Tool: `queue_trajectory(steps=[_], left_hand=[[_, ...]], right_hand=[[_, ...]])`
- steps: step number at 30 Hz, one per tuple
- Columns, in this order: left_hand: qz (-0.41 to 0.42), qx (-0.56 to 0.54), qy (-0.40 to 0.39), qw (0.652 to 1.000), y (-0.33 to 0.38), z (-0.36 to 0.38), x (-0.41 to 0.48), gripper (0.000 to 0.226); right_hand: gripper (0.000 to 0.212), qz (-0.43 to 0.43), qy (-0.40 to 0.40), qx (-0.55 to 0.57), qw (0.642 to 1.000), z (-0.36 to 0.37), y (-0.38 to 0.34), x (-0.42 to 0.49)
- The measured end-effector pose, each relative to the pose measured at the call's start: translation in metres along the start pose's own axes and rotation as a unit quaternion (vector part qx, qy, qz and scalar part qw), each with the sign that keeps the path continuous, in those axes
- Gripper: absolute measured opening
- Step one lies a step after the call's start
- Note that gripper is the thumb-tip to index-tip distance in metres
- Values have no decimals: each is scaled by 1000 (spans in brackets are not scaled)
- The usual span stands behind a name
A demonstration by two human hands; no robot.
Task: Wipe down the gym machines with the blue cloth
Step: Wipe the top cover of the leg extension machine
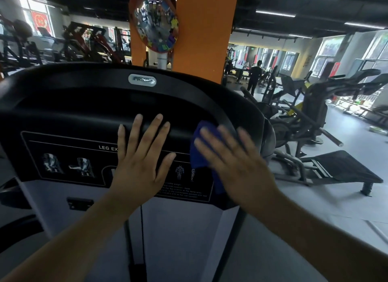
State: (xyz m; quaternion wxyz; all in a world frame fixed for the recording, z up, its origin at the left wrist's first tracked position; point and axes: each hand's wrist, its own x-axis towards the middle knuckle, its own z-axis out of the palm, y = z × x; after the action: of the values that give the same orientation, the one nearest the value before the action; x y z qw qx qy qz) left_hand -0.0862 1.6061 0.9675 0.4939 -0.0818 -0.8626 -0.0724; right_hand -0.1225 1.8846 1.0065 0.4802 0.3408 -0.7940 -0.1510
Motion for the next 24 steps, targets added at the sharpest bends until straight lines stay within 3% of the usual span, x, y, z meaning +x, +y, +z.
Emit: queue_trajectory(steps=[3,8,10,12,14,18,21,24], left_hand=[[-2,2,-1,1000,9,-2,7,66],[18,-4,1,1000,19,-2,14,63],[23,-2,-3,1000,23,-3,18,62],[16,-3,-12,1000,29,-4,23,62],[2,-2,-22,1000,37,-4,30,61],[-11,7,-35,999,42,-6,38,60],[-8,7,-42,999,37,-10,40,57],[-13,4,-54,998,37,-12,48,54]], right_hand=[[64,90,-27,36,995,-5,19,18],[62,-1,-40,95,995,-3,19,-6],[57,60,-40,152,986,-9,28,14],[56,178,-68,247,950,-16,36,45],[61,227,-114,298,920,-19,44,71],[70,204,-131,284,928,-20,55,72],[55,199,-93,276,936,-21,68,71],[42,222,-114,355,901,-14,85,113]])
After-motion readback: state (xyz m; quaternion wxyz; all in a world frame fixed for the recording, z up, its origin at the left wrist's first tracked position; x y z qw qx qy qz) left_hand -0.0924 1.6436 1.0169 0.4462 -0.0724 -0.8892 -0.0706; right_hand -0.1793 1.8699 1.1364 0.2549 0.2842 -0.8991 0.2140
